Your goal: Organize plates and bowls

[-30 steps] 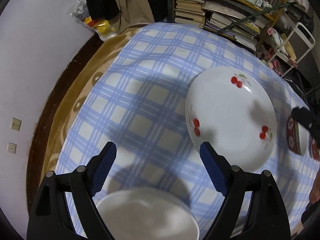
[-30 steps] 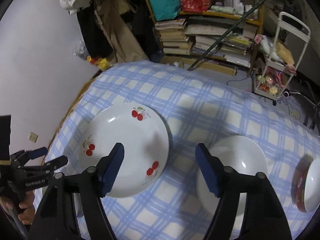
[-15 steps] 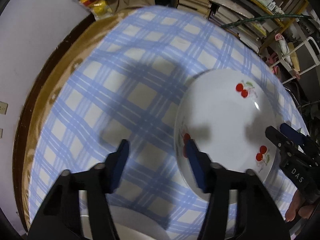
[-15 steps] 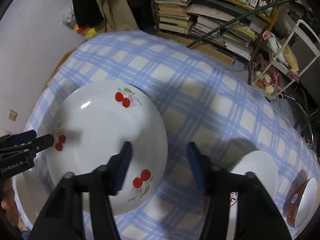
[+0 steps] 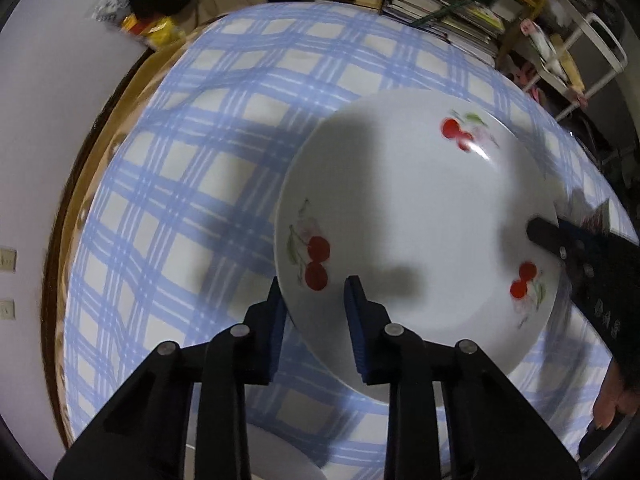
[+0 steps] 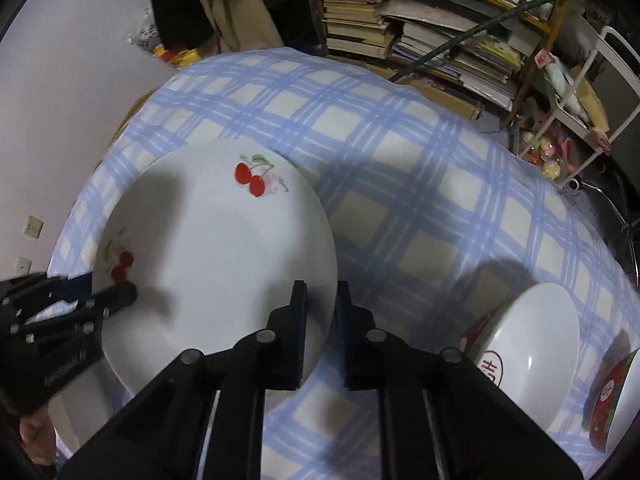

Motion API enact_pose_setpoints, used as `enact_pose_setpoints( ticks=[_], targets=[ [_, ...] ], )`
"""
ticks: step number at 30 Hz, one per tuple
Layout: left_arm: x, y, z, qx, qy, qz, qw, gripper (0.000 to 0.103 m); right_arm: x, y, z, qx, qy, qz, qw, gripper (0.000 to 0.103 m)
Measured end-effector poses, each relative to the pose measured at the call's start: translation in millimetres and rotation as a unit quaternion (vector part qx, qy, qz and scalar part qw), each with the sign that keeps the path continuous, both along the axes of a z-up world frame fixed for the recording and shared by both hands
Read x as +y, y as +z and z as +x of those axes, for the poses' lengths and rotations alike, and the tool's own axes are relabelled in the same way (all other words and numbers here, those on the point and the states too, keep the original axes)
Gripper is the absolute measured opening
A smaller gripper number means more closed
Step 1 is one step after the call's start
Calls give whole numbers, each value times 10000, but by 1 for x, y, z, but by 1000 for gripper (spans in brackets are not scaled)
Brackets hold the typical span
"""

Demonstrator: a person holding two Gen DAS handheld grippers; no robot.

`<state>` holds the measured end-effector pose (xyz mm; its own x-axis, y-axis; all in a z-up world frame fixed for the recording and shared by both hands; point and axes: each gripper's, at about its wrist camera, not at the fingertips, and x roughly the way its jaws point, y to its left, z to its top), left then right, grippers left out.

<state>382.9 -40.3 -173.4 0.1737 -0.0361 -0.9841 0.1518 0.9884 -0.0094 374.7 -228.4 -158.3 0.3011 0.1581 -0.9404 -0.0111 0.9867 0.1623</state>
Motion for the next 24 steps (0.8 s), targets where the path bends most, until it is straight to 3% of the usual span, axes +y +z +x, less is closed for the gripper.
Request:
enact_pose_setpoints(
  ticks=[10, 20, 24],
  targets=[
    [30, 17, -14, 135, 371, -344, 9986, 23, 8, 27, -24, -236, 95, 326, 9991, 12],
    [36, 59, -45, -44, 166, -555, 9983, 23, 6, 56, -60, -381, 101, 511, 9979, 11],
    [31, 77, -63, -85, 0, -733, 9973, 23, -7, 63, -83, -368, -142, 742, 9965, 11]
  ],
)
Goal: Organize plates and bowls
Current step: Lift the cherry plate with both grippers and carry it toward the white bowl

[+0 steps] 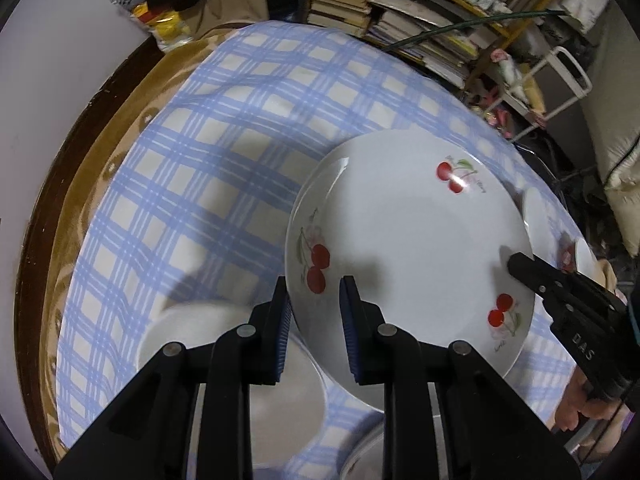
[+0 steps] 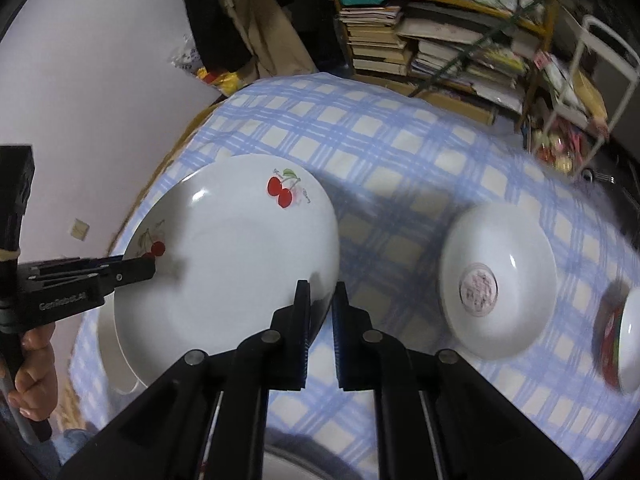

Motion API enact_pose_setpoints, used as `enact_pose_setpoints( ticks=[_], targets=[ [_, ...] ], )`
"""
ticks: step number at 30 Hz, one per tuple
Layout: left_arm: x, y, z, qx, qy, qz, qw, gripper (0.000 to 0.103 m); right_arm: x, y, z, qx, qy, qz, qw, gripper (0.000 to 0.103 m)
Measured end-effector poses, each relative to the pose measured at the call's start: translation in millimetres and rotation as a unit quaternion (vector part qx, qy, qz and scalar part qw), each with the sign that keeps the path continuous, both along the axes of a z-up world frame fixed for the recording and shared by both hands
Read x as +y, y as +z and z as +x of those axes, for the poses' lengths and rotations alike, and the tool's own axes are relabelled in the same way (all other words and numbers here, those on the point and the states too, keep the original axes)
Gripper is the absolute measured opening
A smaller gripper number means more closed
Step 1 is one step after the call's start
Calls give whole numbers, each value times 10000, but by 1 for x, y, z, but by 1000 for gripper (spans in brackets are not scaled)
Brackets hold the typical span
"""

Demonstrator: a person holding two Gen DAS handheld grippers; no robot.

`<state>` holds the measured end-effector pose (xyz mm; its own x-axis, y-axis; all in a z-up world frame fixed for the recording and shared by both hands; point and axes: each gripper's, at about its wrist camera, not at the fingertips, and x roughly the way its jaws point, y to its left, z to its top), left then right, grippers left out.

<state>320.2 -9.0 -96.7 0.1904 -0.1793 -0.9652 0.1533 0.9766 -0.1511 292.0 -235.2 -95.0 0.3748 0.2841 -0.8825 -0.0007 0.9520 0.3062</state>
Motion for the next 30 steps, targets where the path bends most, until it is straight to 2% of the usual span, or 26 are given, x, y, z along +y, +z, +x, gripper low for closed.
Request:
enact_pose_setpoints(
  ticks=[3, 7, 12, 15, 24, 30],
  targets=[
    [-6, 10, -15, -102, -59, -14, 9999, 23, -5, 10, -21, -71, -114, 22, 9999, 11],
    [-11, 26, -41, -184, -134, -219, 9995, 23, -17, 20, -48, -141, -311, 177, 9993, 11],
    [-20, 43, -76, -353, -224, -135, 9990, 23, -22, 30, -86, -285, -512, 282, 9979, 11],
    [-22, 50, -95, -371, -262, -226, 9987, 23, -25, 33, -111, -396, -563, 279, 9972, 11],
    [-38, 52, -150, -471, -636, -41, 9969, 23, -37, 31, -171, -439, -1099, 479, 9918, 11],
    [-37, 49, -178, -539, -686, -50, 9962, 23, -36, 33, -198, -497, -1126, 482, 9912, 11]
  ],
)
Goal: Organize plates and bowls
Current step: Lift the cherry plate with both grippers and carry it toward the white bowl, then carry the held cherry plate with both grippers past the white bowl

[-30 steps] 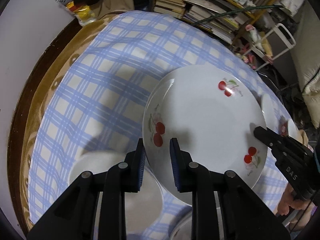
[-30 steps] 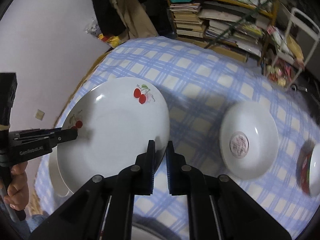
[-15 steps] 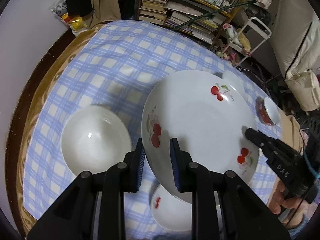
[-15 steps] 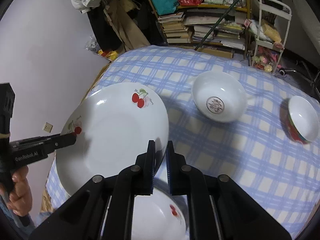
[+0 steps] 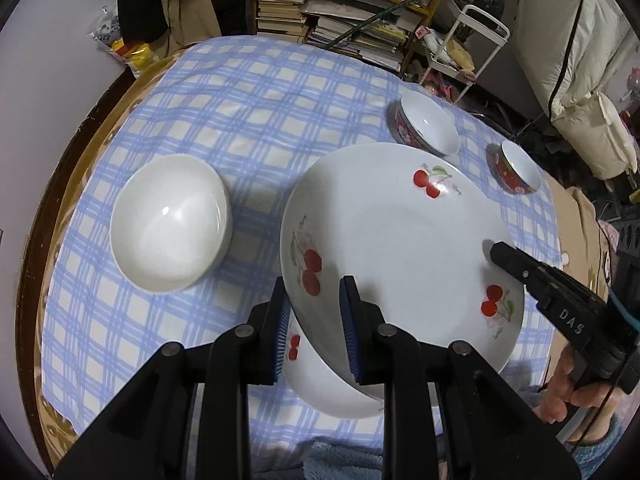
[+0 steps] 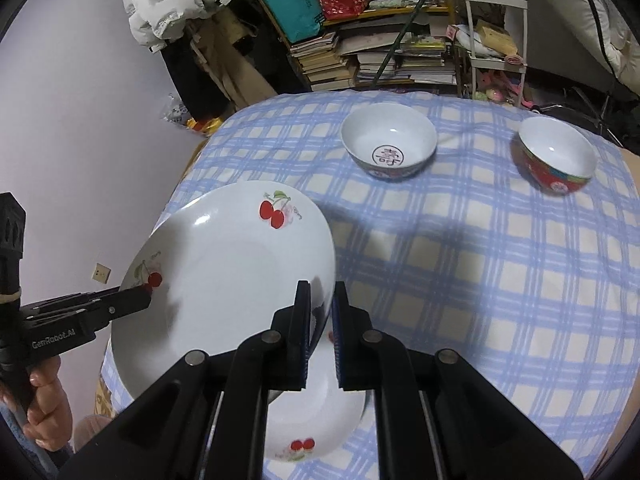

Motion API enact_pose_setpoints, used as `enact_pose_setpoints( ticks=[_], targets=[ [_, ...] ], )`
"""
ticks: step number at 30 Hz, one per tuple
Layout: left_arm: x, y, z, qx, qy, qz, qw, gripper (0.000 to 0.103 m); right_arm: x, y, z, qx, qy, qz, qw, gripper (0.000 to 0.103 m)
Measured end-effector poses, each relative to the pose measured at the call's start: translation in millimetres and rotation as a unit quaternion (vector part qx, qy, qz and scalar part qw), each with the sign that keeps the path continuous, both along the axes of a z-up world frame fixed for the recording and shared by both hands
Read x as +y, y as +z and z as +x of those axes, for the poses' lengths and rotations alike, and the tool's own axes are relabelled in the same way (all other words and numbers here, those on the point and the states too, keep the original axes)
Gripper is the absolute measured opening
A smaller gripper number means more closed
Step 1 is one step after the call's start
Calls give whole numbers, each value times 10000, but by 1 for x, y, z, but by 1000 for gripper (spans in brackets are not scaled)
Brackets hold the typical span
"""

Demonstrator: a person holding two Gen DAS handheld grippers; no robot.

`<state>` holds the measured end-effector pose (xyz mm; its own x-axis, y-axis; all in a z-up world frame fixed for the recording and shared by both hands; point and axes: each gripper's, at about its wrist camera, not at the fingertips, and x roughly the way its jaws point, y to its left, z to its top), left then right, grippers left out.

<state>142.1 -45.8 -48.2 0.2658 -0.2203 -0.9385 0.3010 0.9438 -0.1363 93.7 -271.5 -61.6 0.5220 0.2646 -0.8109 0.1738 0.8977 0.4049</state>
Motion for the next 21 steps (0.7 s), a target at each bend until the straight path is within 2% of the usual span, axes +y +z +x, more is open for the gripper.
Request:
enact_pose_setpoints(
  ticks=[9, 18, 21],
  targets=[
    [4, -24, -25, 75, -4, 197, 9998, 23, 12, -11, -24, 24, 1, -77, 10000, 11],
    [13, -52, -37, 133, 47, 109, 9998, 23, 19, -36, -31, 148, -143, -48, 9998, 11],
    [9, -60, -40, 137, -12, 255, 9996, 23, 19, -38, -32, 154, -146, -23, 9998, 11]
  ],
)
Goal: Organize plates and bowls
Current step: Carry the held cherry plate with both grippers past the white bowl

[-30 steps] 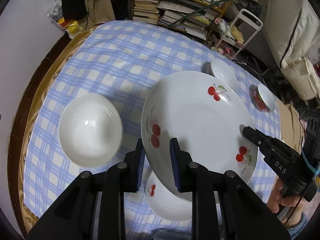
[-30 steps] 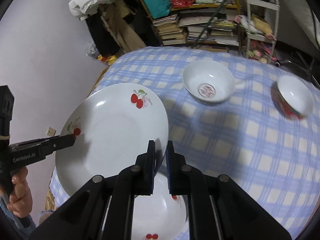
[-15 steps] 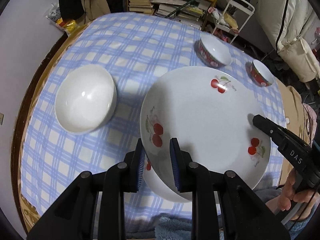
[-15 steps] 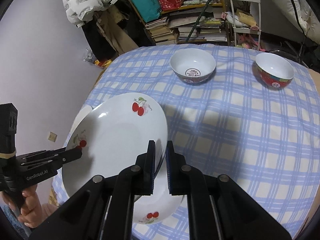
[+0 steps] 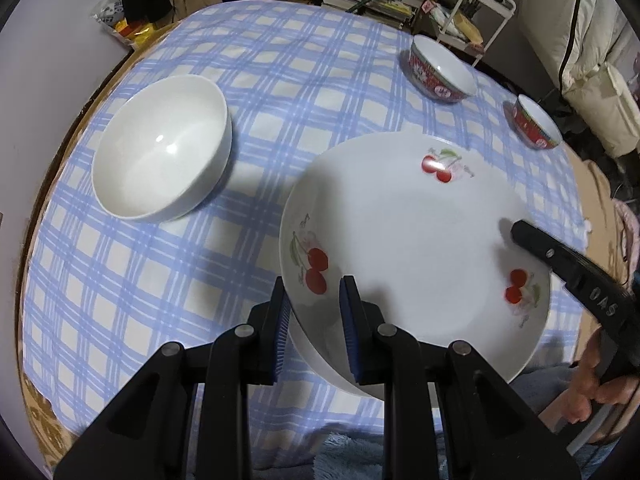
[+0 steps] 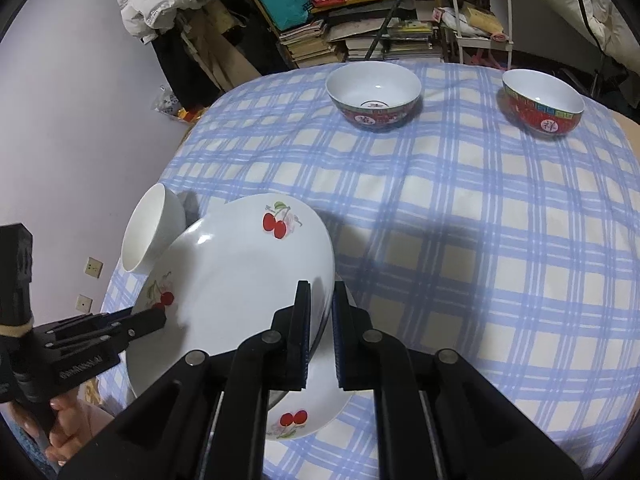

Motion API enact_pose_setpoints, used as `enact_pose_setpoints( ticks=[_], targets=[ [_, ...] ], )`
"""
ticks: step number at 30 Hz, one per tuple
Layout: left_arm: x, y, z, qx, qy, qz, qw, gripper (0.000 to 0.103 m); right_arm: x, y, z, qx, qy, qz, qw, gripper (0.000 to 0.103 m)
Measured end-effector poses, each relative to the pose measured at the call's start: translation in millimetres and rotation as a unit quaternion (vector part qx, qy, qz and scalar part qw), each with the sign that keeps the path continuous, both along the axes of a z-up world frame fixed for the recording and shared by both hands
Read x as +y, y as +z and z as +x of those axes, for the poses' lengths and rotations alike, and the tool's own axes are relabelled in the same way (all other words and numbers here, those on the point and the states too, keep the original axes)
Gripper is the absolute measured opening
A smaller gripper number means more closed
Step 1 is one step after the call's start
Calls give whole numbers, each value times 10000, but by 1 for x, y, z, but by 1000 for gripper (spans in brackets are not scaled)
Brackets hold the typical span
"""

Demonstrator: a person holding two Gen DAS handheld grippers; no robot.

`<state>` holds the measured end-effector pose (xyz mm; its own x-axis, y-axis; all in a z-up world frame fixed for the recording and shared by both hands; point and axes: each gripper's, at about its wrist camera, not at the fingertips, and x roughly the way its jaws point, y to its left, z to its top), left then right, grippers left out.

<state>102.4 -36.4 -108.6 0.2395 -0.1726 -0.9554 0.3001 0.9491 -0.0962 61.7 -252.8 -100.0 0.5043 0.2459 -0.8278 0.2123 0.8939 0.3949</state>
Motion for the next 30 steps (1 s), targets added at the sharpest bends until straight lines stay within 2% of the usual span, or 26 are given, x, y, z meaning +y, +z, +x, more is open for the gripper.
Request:
enact_pose_setpoints(
  ticks=[30],
  targets=[
    [5, -13, -3, 144, 133, -2, 9998, 23, 13, -23, -3, 351, 97, -180, 9992, 11]
  ],
)
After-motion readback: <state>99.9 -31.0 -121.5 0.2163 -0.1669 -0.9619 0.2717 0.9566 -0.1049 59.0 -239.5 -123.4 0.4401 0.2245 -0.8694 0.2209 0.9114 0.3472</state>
